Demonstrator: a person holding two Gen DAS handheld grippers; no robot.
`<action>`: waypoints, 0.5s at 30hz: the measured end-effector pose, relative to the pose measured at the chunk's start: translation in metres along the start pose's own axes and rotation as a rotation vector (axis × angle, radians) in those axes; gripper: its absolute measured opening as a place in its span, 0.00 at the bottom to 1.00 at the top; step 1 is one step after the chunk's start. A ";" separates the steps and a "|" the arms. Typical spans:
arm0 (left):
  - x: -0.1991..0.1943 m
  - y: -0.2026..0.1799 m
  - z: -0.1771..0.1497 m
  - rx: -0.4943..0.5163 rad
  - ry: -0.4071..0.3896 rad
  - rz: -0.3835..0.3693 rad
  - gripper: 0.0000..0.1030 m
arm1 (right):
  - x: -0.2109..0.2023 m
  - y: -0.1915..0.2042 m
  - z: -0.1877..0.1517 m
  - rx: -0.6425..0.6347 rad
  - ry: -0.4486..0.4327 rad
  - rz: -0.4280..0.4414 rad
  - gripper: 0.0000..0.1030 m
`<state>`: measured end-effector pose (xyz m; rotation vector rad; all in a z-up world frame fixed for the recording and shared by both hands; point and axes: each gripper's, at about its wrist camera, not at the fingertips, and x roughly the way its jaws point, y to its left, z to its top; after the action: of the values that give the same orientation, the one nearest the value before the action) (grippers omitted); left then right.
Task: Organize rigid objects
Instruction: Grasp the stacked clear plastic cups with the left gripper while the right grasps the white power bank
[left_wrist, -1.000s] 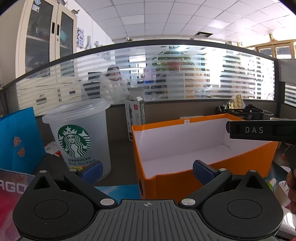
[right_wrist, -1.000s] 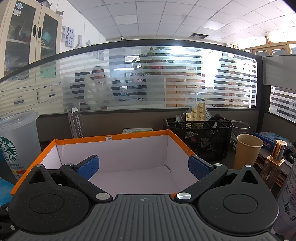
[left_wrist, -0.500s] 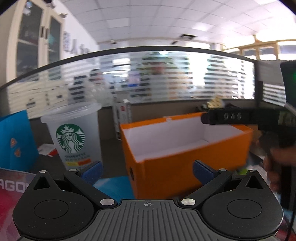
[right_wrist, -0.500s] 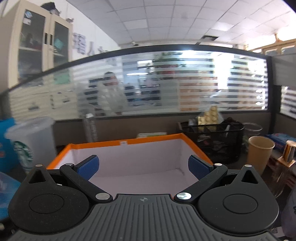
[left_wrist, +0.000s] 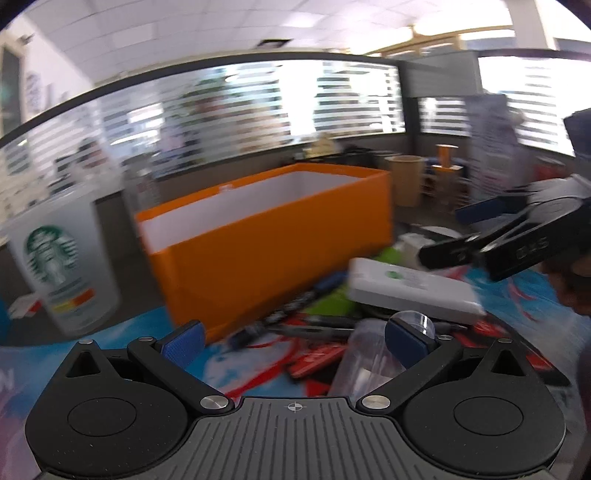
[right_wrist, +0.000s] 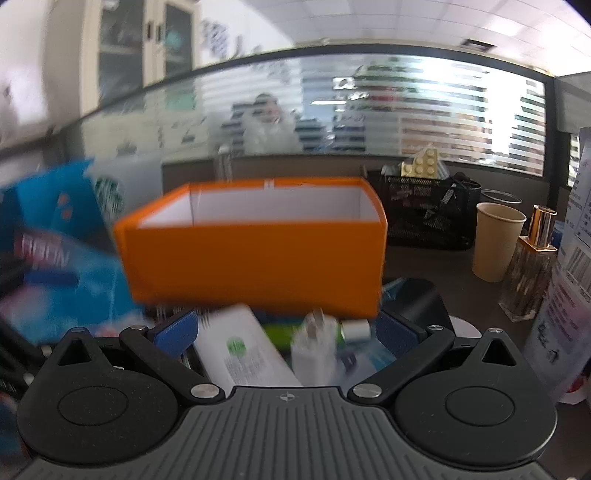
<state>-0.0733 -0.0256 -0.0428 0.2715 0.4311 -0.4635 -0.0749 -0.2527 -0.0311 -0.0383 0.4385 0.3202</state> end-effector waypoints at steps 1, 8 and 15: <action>0.002 -0.003 0.000 0.011 0.010 -0.012 1.00 | 0.001 0.000 -0.003 -0.005 0.007 0.003 1.00; -0.001 -0.015 -0.001 0.024 0.032 -0.099 1.00 | 0.001 -0.005 -0.015 -0.007 0.058 0.107 1.00; 0.012 -0.026 -0.004 0.011 0.085 -0.134 1.00 | 0.017 -0.009 -0.014 -0.058 0.183 0.056 1.00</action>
<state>-0.0777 -0.0504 -0.0560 0.2744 0.5325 -0.5868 -0.0636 -0.2580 -0.0511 -0.1129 0.6123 0.3861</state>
